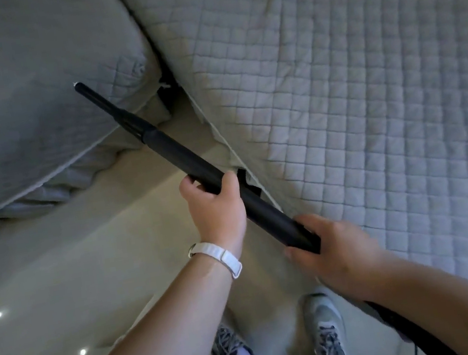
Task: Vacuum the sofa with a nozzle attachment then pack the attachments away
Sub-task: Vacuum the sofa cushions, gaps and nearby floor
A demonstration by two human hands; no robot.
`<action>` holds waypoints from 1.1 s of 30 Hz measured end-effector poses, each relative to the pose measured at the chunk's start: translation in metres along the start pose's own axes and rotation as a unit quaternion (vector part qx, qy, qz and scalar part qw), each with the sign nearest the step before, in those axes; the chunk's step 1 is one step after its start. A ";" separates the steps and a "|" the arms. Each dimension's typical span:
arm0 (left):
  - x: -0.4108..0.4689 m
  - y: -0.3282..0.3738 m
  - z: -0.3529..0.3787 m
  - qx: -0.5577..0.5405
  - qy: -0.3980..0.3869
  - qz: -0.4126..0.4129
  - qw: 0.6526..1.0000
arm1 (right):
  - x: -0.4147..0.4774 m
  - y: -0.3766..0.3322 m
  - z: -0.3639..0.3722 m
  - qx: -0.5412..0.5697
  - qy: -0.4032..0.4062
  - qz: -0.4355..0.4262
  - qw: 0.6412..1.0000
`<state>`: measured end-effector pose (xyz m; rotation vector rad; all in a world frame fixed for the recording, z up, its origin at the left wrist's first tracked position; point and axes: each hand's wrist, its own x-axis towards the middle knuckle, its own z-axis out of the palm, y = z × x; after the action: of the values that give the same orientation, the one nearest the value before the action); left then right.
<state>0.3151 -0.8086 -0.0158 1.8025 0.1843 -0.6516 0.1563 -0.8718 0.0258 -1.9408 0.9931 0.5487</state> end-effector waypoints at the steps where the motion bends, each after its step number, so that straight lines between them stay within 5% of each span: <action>1: -0.011 0.004 0.011 0.002 -0.011 0.003 1.000 | -0.010 0.007 -0.009 0.008 0.006 0.005 1.000; 13: -0.165 0.018 0.129 0.093 -0.189 0.027 0.977 | -0.156 0.114 -0.076 0.098 0.094 0.115 0.984; 33: -0.401 -0.012 0.244 0.263 -0.409 0.067 0.871 | -0.351 0.243 -0.071 0.339 0.222 0.251 0.879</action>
<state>-0.1064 -0.9507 0.1341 1.8471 -0.7516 -1.3975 -0.2462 -0.8561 0.1837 -1.1761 1.7321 -0.0141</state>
